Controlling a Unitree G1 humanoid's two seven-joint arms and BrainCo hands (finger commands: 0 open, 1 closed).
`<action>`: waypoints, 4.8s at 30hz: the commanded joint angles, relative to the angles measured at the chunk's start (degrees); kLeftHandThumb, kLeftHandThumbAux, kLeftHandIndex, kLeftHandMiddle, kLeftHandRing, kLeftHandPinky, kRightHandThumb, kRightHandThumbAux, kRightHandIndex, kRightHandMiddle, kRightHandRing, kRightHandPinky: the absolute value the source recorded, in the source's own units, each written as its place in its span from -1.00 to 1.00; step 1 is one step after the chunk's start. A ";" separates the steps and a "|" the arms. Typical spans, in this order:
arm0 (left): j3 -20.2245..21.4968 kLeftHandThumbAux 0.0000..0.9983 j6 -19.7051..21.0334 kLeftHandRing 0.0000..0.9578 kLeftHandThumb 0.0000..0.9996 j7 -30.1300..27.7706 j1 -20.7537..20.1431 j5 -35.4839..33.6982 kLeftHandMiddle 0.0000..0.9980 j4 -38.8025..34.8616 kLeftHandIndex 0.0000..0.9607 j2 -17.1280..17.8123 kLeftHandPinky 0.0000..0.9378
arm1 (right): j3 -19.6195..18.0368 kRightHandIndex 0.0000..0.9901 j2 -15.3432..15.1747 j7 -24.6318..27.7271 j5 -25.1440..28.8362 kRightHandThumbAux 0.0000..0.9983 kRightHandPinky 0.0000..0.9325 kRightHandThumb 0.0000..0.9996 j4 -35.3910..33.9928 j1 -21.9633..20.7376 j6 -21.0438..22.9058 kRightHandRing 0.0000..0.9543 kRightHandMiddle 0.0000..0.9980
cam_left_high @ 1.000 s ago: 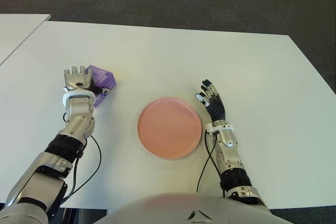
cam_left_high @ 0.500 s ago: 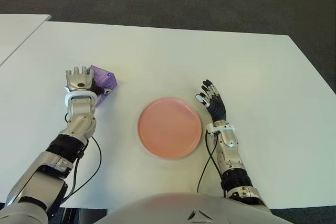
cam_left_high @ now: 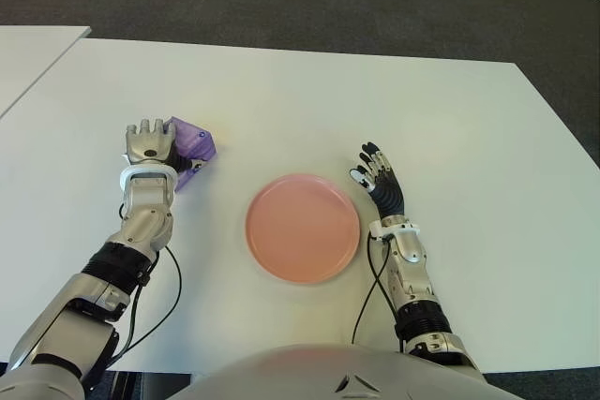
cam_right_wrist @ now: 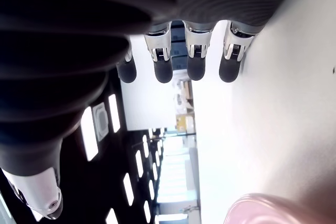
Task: Put the tissue paper into the plate.
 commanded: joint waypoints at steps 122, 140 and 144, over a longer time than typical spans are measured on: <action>-0.94 0.40 -34.91 0.78 0.48 64.45 -8.43 -19.64 0.71 34.30 -0.08 -0.83 0.81 | -0.96 -1.00 -0.06 0.47 0.46 0.33 -1.00 -1.00 6.00 4.06 2.41 -1.00 -1.00; 7.18 0.39 -32.54 0.78 0.48 59.75 -5.02 -18.20 0.71 -1.85 -0.08 5.63 0.85 | -1.40 -1.00 0.00 -0.04 0.40 0.32 -1.00 -1.00 7.55 3.06 1.87 -1.00 -1.00; 8.05 0.39 -33.19 0.78 0.48 53.32 -1.50 -18.92 0.71 -17.02 -0.08 4.33 0.85 | -1.42 -1.00 -0.09 0.13 0.43 0.31 -1.00 -1.00 7.85 2.89 1.58 -1.00 -1.00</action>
